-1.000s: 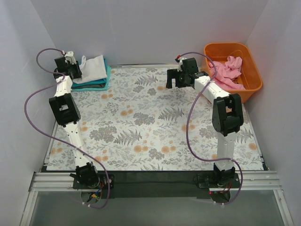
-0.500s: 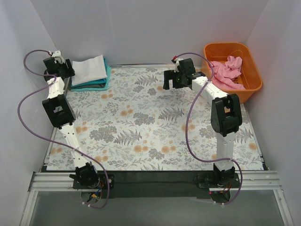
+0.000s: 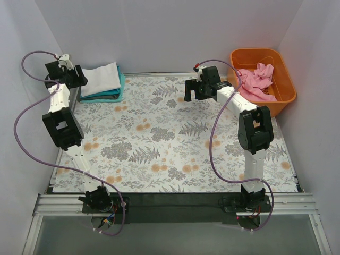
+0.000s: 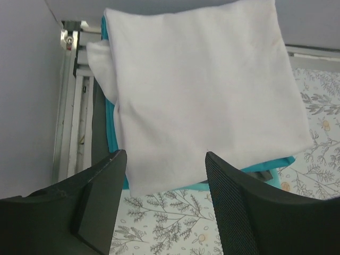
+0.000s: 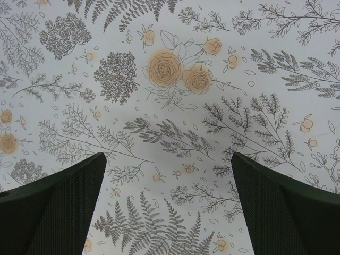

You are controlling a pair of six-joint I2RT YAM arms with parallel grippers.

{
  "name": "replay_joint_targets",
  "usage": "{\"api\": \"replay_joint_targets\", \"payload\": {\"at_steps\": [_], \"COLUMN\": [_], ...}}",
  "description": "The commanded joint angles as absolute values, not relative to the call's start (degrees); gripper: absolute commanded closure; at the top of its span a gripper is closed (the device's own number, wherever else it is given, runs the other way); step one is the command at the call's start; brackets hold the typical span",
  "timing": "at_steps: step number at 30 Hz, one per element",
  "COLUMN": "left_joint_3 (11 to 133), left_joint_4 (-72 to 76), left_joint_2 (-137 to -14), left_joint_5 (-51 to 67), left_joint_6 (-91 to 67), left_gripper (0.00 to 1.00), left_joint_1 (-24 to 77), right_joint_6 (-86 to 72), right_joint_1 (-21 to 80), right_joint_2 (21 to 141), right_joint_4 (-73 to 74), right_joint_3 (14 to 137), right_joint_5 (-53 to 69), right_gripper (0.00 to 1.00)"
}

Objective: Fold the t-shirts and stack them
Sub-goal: Neatly place the folded tshirt to the corner

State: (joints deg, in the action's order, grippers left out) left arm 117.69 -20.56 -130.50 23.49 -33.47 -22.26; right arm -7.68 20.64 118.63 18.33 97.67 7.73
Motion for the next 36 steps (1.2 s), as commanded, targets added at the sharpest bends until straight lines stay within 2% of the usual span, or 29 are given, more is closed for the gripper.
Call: {"api": "replay_joint_targets", "payload": {"at_steps": [1, 7, 14, 24, 27, 28, 29, 30, 33, 36], "left_joint_3": [116.64, 115.84, 117.59, 118.30, 118.83, 119.18, 119.44, 119.62, 120.49, 121.64], "left_joint_4": [-26.10, -27.51, -29.44, -29.88, -29.27, -29.18, -28.92, -28.83, -28.56, -28.30], "left_joint_2": [-128.06, -129.11, -131.57, -133.50, -134.03, -134.03, -134.12, -134.12, -133.95, -133.51], "left_joint_5": [21.63, 17.14, 14.77, 14.41, 14.94, 14.94, 14.94, 14.42, 13.19, 10.64], "left_joint_6": [-33.75, -33.40, -33.22, -34.45, -35.15, -35.24, -35.42, -35.51, -35.25, -34.28], "left_gripper": [0.43, 0.45, 0.56, 0.60, 0.73, 0.79, 0.90, 0.94, 1.00, 1.00], "left_joint_1": [-21.97, -21.97, -21.97, -22.06, -22.06, -22.06, -22.06, -22.15, -22.24, -22.76], "right_joint_6": [-7.12, -6.94, -7.12, -7.21, -7.12, -7.12, -7.12, -7.12, -7.21, -7.12], "right_joint_1": [20.74, 20.74, 20.74, 20.74, 20.74, 20.74, 20.74, 20.74, 20.74, 20.65], "right_joint_2": [117.51, 117.42, 117.51, 117.95, 117.95, 117.95, 117.95, 117.95, 117.95, 117.95], "right_joint_4": [18.19, 18.37, 18.37, 18.46, 18.54, 18.54, 18.54, 18.63, 18.63, 18.63], "right_joint_3": [98.97, 98.96, 98.96, 99.40, 99.49, 99.49, 99.49, 99.49, 99.58, 99.58], "right_joint_5": [8.26, 7.73, 7.30, 7.29, 7.29, 7.21, 7.21, 7.21, 7.21, 7.21], "right_gripper": [0.10, 0.10, 0.11, 0.11, 0.11, 0.11, 0.11, 0.11, 0.11, 0.11]}}
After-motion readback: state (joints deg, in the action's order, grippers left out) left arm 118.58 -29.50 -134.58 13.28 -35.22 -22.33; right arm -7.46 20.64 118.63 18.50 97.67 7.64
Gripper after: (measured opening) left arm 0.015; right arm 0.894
